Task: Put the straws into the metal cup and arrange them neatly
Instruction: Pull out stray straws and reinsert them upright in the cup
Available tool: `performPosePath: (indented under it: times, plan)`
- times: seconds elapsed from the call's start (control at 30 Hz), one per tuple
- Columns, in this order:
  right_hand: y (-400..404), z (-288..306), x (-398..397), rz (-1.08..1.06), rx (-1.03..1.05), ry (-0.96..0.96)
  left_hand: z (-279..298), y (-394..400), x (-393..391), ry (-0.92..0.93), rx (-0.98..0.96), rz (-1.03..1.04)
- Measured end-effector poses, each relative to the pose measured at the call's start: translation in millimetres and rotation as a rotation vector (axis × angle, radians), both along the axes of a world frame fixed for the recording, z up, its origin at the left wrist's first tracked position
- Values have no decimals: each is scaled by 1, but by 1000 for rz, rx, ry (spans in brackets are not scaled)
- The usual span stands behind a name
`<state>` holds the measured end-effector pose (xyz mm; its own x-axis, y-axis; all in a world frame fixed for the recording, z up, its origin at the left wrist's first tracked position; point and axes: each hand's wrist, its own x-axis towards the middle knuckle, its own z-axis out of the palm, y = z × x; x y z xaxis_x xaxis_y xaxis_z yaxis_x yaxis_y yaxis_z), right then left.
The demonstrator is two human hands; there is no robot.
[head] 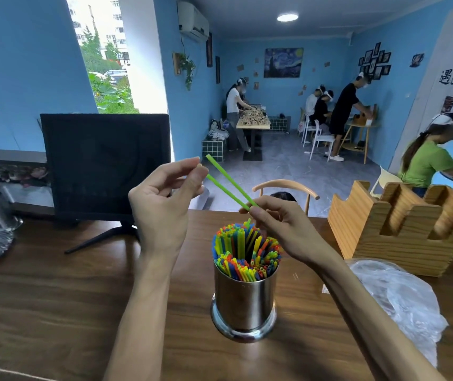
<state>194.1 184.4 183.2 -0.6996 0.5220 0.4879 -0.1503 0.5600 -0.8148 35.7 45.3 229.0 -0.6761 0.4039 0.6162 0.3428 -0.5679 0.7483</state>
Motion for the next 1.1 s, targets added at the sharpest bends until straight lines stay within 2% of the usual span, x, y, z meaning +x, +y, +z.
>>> performPosePath:
  times: [0.1, 0.3, 0.63, 0.73, 0.93, 1.1]
  plan:
    - [2, 2, 6, -9, 45, -88, -12, 4, -5, -29, -50, -28]
    - [-2, 7, 9, 45, 34, -195, -24, 10, -1, -265, -26, -108]
    - [-4, 6, 12, 6, 37, -218, -34, 15, -2, -239, -18, -40]
    - [2, 3, 18, -52, -78, -166, -35, 16, -6, -312, -4, -37]
    - [8, 4, 22, -223, -434, 100, -37, 15, -10, -392, -18, -51]
    - [8, 9, 15, -136, -720, 337, -38, 15, -12, -399, -86, -121]
